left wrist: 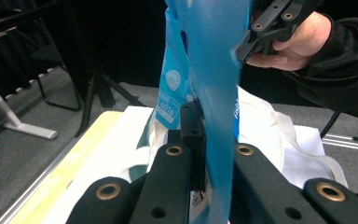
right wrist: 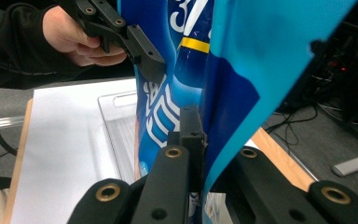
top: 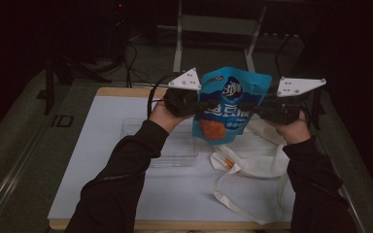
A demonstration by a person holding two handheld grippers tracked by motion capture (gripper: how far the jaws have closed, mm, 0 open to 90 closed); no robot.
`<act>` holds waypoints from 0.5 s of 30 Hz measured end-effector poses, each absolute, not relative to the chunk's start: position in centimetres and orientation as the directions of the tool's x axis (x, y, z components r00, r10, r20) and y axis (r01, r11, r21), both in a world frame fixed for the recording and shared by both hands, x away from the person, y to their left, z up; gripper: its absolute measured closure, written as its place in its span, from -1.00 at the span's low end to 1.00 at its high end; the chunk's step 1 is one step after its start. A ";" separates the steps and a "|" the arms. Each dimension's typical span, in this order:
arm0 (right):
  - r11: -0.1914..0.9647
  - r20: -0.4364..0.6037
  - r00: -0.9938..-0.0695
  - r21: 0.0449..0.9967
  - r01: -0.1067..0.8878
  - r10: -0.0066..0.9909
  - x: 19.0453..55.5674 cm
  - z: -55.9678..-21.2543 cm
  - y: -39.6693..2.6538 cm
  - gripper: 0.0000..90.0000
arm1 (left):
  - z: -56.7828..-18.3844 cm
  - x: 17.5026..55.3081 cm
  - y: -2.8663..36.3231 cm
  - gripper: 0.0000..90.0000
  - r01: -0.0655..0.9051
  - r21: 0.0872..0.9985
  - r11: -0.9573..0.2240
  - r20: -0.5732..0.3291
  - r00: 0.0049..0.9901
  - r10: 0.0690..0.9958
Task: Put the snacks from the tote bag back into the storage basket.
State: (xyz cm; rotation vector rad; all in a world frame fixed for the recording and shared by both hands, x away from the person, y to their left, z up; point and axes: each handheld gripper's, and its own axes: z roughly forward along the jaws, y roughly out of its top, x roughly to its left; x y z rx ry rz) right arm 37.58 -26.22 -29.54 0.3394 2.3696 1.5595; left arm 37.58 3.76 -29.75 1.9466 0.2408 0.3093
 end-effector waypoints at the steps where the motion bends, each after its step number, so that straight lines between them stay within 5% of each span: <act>1: 0.390 -0.106 -0.934 0.920 0.038 0.340 37.6 -29.5 -25.9 0.98 | -29.8 37.5 4.1 1.00 0.028 0.924 -0.380 0.100 0.945 0.310; 15: 0.396 -0.104 -0.960 0.918 0.008 0.261 38.4 -29.2 -20.7 0.98 | -29.3 36.3 9.4 1.00 0.046 0.919 -0.391 0.104 0.929 0.355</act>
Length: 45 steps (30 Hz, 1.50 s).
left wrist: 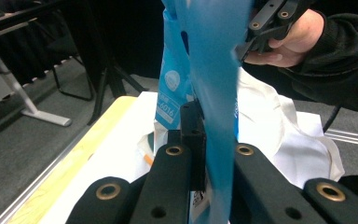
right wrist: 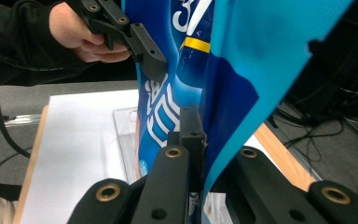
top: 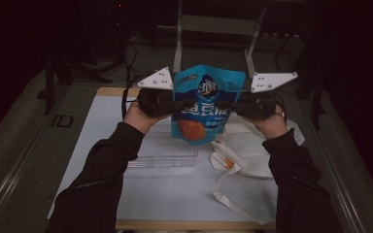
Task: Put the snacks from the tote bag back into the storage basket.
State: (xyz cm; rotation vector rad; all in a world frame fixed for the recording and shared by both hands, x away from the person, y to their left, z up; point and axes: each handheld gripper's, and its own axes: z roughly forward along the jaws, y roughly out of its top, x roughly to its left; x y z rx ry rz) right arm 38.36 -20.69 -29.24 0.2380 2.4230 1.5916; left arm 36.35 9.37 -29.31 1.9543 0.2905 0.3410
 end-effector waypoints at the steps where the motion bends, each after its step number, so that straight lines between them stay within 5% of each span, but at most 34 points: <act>1: 0.398 -0.107 -0.961 0.918 0.004 0.256 38.4 -29.2 -20.3 0.98 | -29.3 36.2 9.8 1.00 0.047 0.919 -0.391 0.104 0.928 0.356; 25: 0.399 -0.106 -0.984 0.916 -0.041 0.142 39.3 -29.5 -11.2 0.97 | -29.6 34.3 18.4 1.00 0.086 0.913 -0.398 0.115 0.883 0.455; 45: 0.420 -0.047 -0.987 0.907 0.024 0.156 41.0 -34.2 -9.6 0.97 | -34.9 35.9 19.5 1.00 0.128 0.917 -0.378 0.069 0.882 0.466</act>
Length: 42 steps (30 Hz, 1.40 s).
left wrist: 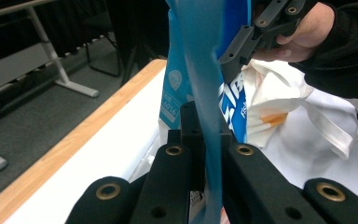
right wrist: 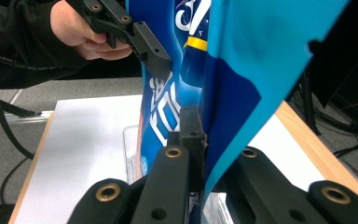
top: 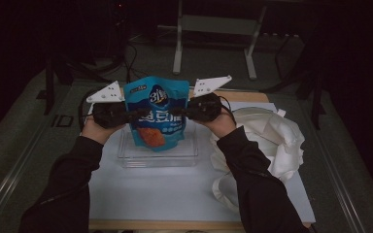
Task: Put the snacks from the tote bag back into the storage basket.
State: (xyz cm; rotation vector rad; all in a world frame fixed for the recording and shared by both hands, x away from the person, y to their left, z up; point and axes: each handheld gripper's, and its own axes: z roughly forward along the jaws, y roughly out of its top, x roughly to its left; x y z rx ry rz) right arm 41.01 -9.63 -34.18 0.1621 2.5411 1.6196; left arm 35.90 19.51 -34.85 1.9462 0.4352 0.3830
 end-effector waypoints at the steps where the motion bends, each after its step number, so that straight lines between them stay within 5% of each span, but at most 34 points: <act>1: 0.420 -0.047 -0.987 0.907 0.024 0.156 41.0 -34.2 -9.6 0.97 | -34.9 35.9 19.5 1.00 0.128 0.917 -0.378 0.069 0.882 0.466; 42: 0.414 0.069 -0.978 0.898 0.147 0.198 40.1 -42.3 -9.6 0.97 | -42.3 36.6 20.2 0.99 0.216 0.901 -0.376 -0.054 0.916 0.396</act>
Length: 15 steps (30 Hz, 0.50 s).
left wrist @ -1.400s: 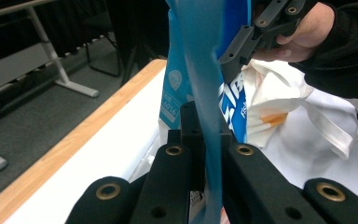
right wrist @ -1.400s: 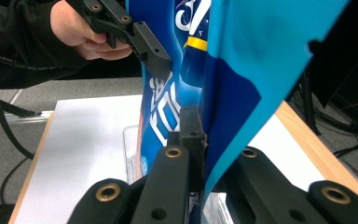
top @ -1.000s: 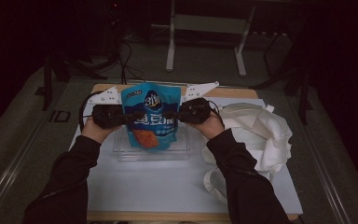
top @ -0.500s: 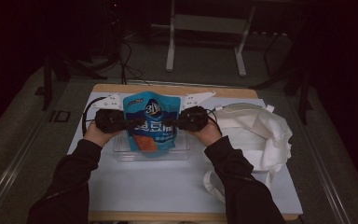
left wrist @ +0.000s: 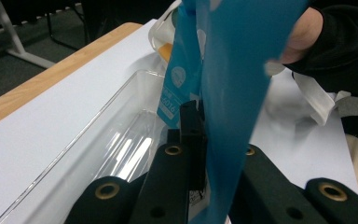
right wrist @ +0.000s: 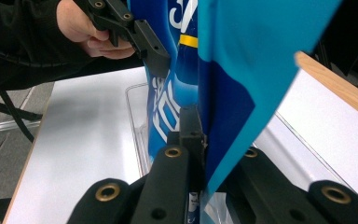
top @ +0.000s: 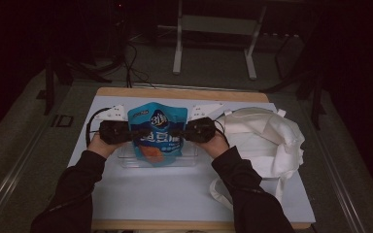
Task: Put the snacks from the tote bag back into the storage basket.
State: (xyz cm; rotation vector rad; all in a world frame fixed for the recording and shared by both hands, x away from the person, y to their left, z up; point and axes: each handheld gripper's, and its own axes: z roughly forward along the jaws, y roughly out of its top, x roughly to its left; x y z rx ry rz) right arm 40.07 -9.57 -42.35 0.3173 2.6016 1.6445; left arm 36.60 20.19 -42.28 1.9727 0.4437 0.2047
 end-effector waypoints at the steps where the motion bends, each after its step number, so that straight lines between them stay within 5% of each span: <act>1: 0.411 0.064 -0.978 0.901 0.142 0.199 40.0 -42.4 -9.6 0.97 | -42.3 36.5 20.2 0.99 0.211 0.902 -0.377 -0.049 0.917 0.397; 10: 0.407 0.048 -0.977 0.904 0.131 0.207 39.8 -42.5 -9.7 0.92 | -42.7 36.2 20.4 0.95 0.216 0.915 -0.341 -0.061 0.909 0.413; 15: 0.387 0.049 -0.975 0.912 0.132 0.217 39.7 -42.3 -9.9 0.73 | -42.3 35.9 20.2 0.80 0.230 0.902 -0.366 -0.056 0.902 0.428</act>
